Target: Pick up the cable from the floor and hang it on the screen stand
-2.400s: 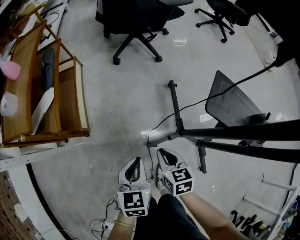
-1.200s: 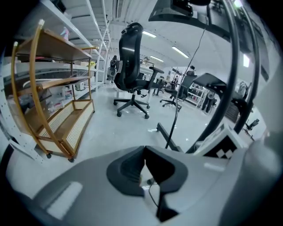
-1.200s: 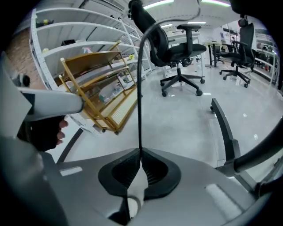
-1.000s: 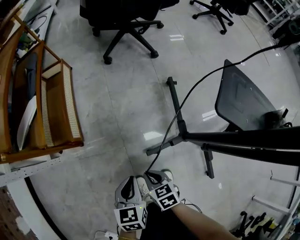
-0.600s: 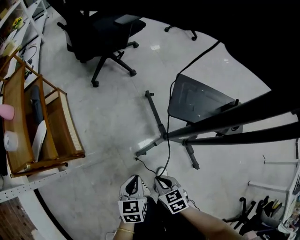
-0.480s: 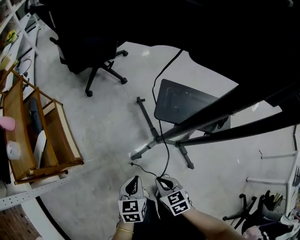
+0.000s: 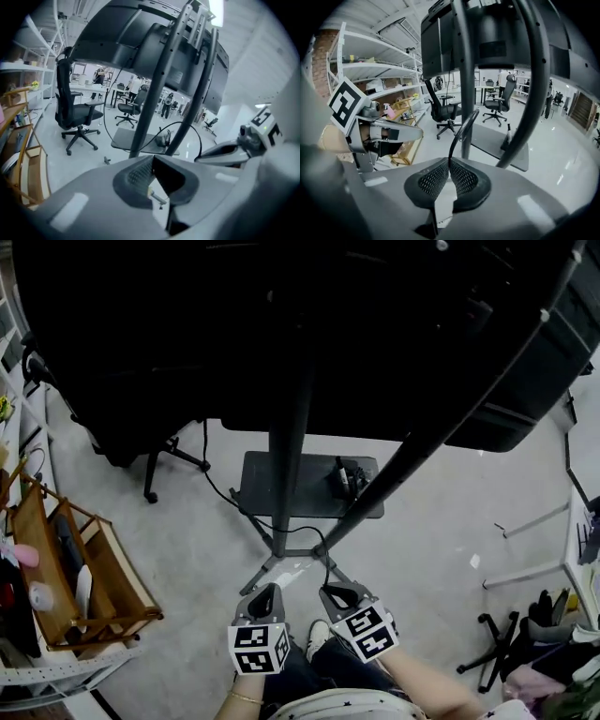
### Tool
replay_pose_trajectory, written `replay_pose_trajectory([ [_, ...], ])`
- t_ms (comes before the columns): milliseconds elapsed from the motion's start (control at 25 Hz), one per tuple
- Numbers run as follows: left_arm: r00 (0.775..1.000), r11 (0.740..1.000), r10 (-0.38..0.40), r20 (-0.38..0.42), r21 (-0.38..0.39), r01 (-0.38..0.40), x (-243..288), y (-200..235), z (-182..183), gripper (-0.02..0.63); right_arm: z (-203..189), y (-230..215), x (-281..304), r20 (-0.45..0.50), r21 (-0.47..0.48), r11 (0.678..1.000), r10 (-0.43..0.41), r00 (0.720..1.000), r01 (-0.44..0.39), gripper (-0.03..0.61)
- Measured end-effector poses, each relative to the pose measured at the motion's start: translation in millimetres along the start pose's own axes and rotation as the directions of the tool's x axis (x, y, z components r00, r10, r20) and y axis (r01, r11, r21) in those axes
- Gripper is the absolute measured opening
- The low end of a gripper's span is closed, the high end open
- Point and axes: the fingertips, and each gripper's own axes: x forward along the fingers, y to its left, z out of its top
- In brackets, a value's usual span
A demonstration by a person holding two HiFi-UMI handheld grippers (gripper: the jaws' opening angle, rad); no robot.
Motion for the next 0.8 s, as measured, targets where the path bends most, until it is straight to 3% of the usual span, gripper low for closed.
replay_pose_trajectory([
  [200, 0.998, 0.996, -0.061, 0.033, 0.062, 0.059, 2.5, -75.2, 56.7, 0.008, 30.2, -56.2, -76.5, 0.076, -0.001, 0.996, -0.093, 0.993, 0.093, 0.012],
  [400, 0.989, 0.984, -0.105, 0.107, 0.157, 0.088, -1.4, -147.0, 127.1, 0.008, 81.5, -107.8, -155.7, 0.199, -0.085, 0.971, -0.203, 0.959, 0.224, 0.012],
  [640, 0.950, 0.962, -0.197, 0.244, 0.234, 0.140, -14.0, -223.2, 219.6, 0.008, 171.1, -141.0, -244.4, 0.361, -0.198, 0.926, -0.237, 0.902, 0.323, 0.012],
  [800, 0.904, 0.949, -0.240, 0.353, 0.280, 0.143, -40.9, -253.7, 289.7, 0.008, 231.2, -146.9, -302.5, 0.461, -0.258, 0.884, -0.242, 0.854, 0.390, 0.012],
])
